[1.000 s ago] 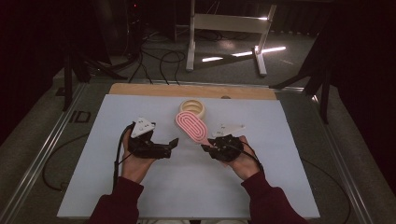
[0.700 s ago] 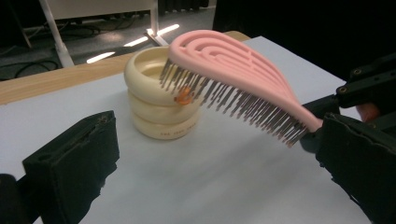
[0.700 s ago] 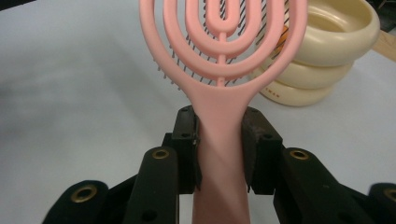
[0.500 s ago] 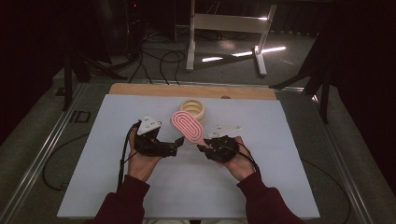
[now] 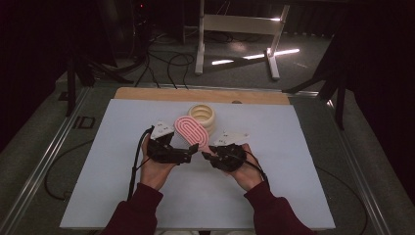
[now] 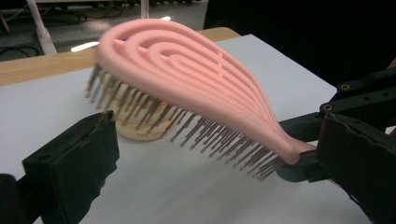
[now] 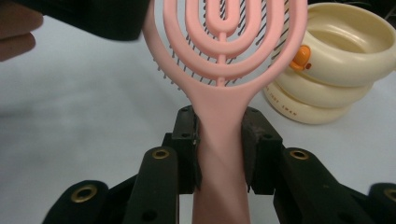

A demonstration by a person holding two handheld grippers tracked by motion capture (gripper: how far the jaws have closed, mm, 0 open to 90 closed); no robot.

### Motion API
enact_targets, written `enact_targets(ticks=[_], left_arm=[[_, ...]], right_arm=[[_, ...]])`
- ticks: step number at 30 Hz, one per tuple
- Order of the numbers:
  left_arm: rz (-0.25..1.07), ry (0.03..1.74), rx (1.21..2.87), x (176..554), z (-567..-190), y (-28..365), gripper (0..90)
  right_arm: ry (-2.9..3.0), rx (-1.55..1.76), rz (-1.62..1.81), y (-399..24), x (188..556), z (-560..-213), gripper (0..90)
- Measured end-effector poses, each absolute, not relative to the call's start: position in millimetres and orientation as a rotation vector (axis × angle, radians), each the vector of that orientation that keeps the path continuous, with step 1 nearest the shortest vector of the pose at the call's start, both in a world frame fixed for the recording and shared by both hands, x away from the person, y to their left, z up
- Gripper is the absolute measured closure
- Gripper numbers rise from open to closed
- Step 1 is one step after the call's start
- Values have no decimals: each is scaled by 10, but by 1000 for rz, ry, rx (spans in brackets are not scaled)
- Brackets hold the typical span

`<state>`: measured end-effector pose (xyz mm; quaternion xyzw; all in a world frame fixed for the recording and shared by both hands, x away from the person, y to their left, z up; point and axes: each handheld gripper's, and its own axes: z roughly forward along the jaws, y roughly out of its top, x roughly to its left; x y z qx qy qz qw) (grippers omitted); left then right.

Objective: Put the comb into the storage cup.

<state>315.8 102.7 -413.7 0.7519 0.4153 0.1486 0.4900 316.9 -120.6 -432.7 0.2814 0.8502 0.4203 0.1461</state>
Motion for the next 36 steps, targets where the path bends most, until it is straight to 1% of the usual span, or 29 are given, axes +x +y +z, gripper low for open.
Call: enact_targets(ticks=[4, 11, 12, 14, 19, 22, 26, 31, 32, 36], left_arm=[[327, 1019, 1825, 3176, -4151, 994, 4], [319, 1052, 1798, 3180, -4162, 965, 120], [323, 1071, 1789, 3184, -4162, 958, 120], [311, 1085, 1771, 3192, -4161, 958, 198], [282, 1094, 1730, 3197, -4155, 982, 302], [253, 1090, 1705, 3205, -4152, 1016, 393], [236, 1073, 1698, 3206, -4143, 1032, 437], [233, 1048, 1711, 3195, -4131, 1030, 471], [232, 1038, 1714, 3185, -4123, 1020, 496], [233, 1006, 1715, 3160, -4091, 998, 541]], right_arm=[[2434, 807, 1230, -1191, 3150, -4321, 697], [2445, 778, 1239, -1145, 3115, -4322, 698], [2443, 776, 1240, -1139, 3109, -4320, 697], [2444, 761, 1250, -1122, 3089, -4315, 697], [2432, 739, 1250, -1107, 3061, -4322, 698], [2431, 728, 1236, -1108, 3057, -4341, 698], [2425, 719, 1234, -1096, 3048, -4351, 698], [2428, 706, 1214, -1079, 3048, -4360, 698], [2429, 700, 1192, -1062, 3049, -4378, 698], [2431, 691, 1164, -1043, 3064, -4405, 698]])
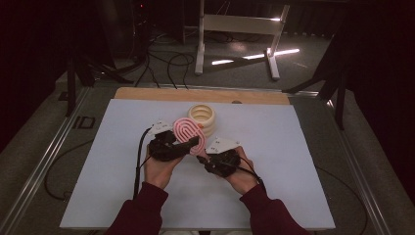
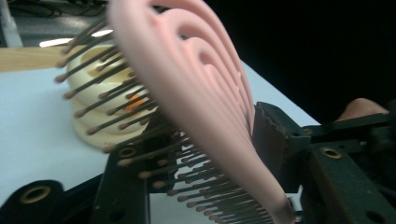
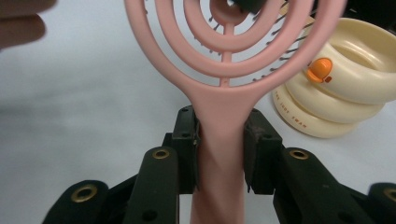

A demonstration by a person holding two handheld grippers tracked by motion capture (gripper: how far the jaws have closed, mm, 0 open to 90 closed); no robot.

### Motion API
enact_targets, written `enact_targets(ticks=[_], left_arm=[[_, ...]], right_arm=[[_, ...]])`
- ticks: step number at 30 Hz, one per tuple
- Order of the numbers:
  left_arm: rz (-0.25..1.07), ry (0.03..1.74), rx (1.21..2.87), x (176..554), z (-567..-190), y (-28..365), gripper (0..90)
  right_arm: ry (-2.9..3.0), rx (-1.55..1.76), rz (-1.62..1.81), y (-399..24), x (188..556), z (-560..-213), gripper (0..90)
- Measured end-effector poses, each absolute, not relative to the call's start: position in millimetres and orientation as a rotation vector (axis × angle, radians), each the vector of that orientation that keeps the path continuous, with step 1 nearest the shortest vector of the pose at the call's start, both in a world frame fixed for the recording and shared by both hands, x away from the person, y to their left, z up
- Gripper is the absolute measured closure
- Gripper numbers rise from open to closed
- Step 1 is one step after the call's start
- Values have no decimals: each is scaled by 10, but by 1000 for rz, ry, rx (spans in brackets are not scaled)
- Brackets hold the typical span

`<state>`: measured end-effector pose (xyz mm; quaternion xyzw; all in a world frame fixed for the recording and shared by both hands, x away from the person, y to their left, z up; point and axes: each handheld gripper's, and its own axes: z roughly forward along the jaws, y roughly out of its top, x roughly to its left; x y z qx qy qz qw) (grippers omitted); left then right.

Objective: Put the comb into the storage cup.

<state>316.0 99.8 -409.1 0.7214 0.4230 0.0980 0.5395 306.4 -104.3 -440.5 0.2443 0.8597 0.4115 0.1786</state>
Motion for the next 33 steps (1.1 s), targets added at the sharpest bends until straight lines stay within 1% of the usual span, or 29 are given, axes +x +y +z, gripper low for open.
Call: enact_targets(ticks=[4, 10, 15, 18, 19, 21, 25, 26, 29, 30, 33], left_arm=[[206, 965, 1685, 3144, -4054, 1000, 589], [186, 921, 1636, 3109, -4003, 959, 635], [191, 911, 1634, 3100, -3973, 932, 642], [201, 910, 1630, 3096, -3955, 927, 644], [216, 913, 1631, 3094, -3941, 930, 644], [218, 916, 1627, 3096, -3937, 937, 644], [234, 931, 1621, 3099, -3924, 974, 645], [236, 934, 1621, 3100, -3921, 982, 645], [244, 942, 1617, 3104, -3913, 1005, 645], [245, 944, 1612, 3103, -3910, 1012, 644], [256, 951, 1613, 3101, -3903, 1031, 644]], right_arm=[[2421, 712, 1169, -1033, 3072, -4412, 698], [2407, 720, 1198, -1036, 3089, -4400, 697], [2396, 732, 1219, -1050, 3093, -4386, 693], [2392, 738, 1228, -1063, 3088, -4377, 671], [2397, 734, 1240, -1074, 3086, -4375, 630], [2398, 737, 1245, -1078, 3084, -4375, 614], [2405, 739, 1271, -1117, 3081, -4387, 531], [2408, 743, 1285, -1131, 3083, -4388, 497], [2405, 748, 1315, -1169, 3091, -4387, 446], [2405, 750, 1330, -1180, 3098, -4389, 417], [2393, 789, 1358, -1218, 3094, -4375, 250]])
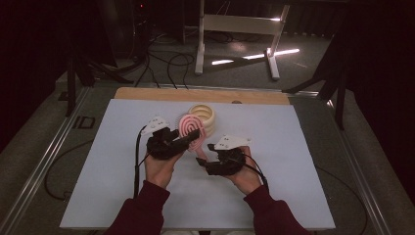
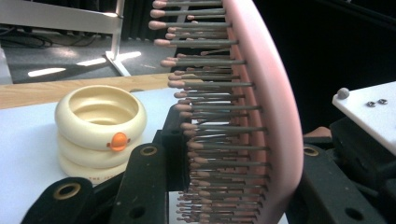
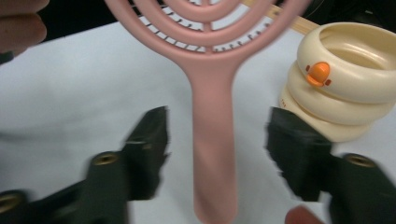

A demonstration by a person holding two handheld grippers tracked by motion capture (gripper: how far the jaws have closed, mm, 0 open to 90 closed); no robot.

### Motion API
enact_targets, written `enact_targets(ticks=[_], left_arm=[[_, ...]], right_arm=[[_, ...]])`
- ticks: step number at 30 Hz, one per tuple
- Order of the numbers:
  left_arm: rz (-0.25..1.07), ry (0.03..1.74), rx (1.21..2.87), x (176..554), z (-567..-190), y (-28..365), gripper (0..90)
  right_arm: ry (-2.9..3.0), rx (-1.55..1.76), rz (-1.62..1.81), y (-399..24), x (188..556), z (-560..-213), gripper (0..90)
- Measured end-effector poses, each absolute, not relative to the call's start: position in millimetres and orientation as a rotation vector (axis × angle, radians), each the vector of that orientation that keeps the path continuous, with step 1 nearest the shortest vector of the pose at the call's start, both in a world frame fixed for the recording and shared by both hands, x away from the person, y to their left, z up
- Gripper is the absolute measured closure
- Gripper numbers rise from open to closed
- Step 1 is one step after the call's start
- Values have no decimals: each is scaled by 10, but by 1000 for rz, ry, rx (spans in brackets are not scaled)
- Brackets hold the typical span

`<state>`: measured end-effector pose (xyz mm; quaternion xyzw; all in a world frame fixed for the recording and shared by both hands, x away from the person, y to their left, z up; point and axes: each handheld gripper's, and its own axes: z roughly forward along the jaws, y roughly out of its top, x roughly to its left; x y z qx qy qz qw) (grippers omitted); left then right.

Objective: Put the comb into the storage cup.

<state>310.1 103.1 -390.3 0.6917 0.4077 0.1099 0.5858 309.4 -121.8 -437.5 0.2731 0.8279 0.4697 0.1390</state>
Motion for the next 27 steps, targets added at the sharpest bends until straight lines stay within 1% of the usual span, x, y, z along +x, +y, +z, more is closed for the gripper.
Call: enact_targets(ticks=[2, 3, 4, 10, 27], left_arm=[[256, 951, 1613, 3101, -3903, 1031, 644], [261, 956, 1614, 3103, -3900, 1041, 644], [259, 955, 1614, 3105, -3899, 1044, 644], [266, 955, 1618, 3109, -3883, 1052, 644], [291, 960, 1615, 3159, -3790, 1118, 645]], right_arm=[[2374, 803, 1364, -1235, 3084, -4365, 250], [2374, 803, 1364, -1235, 3084, -4365, 154], [2349, 816, 1363, -1270, 3073, -4350, 94], [2319, 822, 1396, -1350, 3054, -4327, 81], [2159, 910, 1387, -1863, 2933, -4431, 82]])
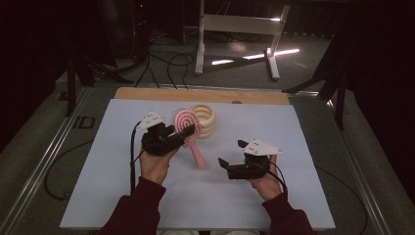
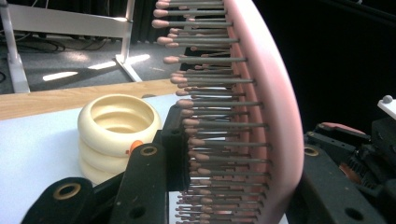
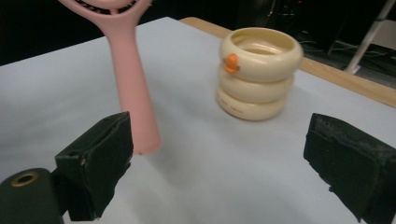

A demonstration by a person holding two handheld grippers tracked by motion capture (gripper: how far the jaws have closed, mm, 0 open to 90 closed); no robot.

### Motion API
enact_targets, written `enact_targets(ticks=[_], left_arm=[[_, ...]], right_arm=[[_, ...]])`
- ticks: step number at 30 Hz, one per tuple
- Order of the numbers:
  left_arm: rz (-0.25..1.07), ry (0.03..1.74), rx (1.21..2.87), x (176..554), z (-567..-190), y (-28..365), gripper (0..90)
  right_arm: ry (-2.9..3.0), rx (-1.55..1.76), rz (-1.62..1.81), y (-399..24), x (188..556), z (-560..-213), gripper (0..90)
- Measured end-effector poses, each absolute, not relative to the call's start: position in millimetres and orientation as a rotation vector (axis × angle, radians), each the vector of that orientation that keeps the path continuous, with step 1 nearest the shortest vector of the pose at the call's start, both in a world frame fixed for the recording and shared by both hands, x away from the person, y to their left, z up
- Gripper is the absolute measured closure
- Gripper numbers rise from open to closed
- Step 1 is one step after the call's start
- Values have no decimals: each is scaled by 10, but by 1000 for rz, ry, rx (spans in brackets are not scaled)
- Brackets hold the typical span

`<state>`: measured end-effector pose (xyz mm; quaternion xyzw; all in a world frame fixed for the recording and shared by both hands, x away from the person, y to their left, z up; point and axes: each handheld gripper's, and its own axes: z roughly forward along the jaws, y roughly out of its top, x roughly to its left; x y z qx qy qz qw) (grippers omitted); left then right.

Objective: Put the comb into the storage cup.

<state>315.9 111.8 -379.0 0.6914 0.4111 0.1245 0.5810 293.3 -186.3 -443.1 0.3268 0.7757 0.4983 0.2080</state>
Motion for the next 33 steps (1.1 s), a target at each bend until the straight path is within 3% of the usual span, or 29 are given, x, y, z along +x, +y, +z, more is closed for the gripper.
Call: enact_targets(ticks=[33], left_arm=[[366, 960, 1624, 3386, -3526, 1194, 644]], right_arm=[[1961, 1018, 1396, -2614, 2620, -4612, 84]])
